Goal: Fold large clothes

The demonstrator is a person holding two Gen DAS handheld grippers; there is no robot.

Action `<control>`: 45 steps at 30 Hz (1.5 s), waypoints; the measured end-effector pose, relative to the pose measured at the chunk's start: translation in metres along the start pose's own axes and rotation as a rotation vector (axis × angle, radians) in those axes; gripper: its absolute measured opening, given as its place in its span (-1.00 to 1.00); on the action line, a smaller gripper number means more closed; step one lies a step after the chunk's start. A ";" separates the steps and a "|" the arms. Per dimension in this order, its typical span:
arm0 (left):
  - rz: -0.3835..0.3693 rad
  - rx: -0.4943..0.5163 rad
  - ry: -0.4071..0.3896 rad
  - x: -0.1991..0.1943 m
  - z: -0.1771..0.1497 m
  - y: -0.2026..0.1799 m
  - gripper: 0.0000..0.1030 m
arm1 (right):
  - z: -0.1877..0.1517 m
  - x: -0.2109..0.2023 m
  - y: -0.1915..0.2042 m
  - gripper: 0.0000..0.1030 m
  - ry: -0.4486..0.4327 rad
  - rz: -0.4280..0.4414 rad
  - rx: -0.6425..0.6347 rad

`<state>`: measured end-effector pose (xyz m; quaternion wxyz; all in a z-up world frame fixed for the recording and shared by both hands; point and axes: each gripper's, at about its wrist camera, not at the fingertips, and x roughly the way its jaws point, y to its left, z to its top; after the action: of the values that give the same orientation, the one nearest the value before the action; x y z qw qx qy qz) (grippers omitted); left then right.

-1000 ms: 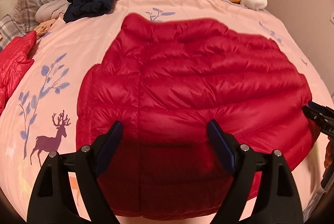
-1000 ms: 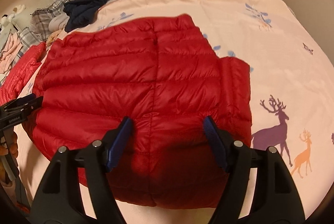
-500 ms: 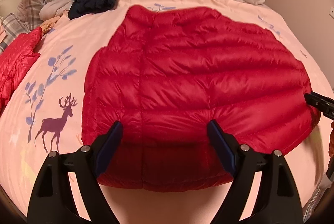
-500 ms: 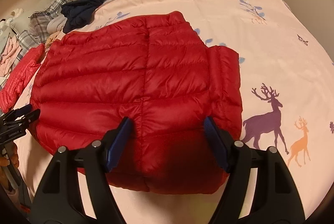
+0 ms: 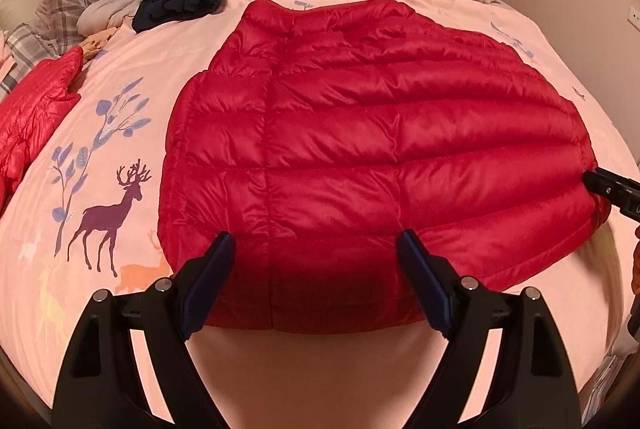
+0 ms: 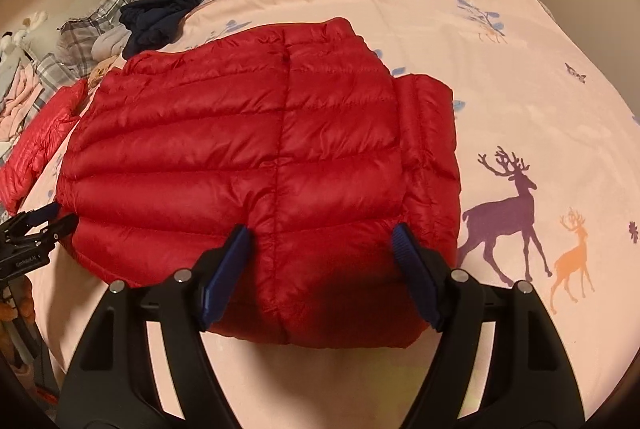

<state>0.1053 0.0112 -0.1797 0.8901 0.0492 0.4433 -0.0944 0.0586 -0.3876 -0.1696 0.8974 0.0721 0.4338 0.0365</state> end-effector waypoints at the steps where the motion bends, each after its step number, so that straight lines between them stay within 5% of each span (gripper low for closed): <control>1: 0.001 -0.001 -0.001 -0.001 0.000 0.000 0.65 | 0.001 -0.001 0.000 0.46 0.001 -0.001 0.001; 45: 0.029 -0.039 0.016 -0.003 -0.011 0.022 0.74 | -0.005 -0.005 -0.019 0.49 0.007 0.011 0.060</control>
<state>0.0994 0.0352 -0.1842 0.8885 0.0389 0.4516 -0.0723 0.0518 -0.4066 -0.1718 0.8932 0.1010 0.4373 0.0285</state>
